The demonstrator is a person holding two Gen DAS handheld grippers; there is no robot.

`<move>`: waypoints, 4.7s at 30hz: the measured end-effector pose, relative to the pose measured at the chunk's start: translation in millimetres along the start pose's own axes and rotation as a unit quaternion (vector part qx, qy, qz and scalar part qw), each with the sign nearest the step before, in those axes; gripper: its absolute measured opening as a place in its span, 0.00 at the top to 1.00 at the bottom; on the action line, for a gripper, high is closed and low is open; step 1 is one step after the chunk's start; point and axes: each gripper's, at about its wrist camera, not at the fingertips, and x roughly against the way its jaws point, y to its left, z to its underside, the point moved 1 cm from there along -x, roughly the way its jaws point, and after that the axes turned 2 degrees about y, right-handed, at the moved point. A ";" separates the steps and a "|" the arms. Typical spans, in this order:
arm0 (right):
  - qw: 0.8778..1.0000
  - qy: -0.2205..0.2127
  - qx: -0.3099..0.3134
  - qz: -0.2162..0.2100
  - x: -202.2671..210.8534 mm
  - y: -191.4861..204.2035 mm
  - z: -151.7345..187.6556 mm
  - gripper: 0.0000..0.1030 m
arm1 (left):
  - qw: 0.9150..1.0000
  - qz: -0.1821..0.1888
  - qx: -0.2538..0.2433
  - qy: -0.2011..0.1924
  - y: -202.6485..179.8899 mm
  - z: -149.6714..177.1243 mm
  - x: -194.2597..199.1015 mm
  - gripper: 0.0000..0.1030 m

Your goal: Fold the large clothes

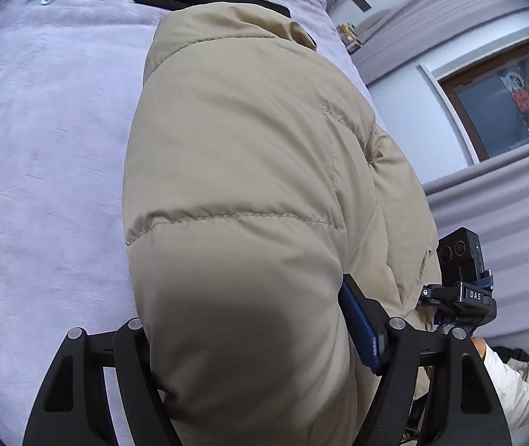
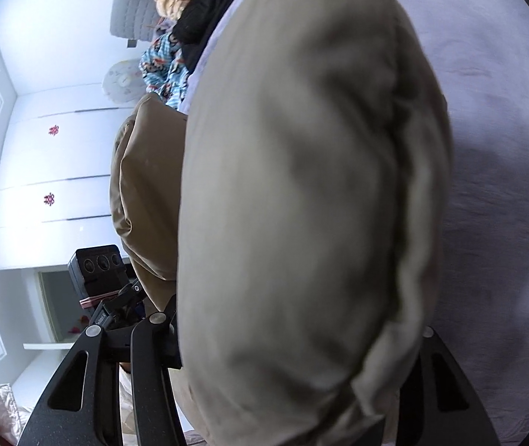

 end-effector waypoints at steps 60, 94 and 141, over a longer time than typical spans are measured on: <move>0.966 -0.067 0.071 0.238 -191.6 149.0 9.9 0.92 | 0.973 -0.218 -0.059 -0.053 225.6 -87.5 76.6 0.21; 0.947 -0.021 0.053 0.318 -232.7 146.5 87.6 0.89 | 0.972 -0.230 -0.029 0.035 220.8 54.3 149.4 0.19; 0.924 -0.097 0.157 0.334 -162.0 220.6 141.2 0.21 | 0.952 -0.302 -0.020 -0.054 137.9 106.7 263.1 0.00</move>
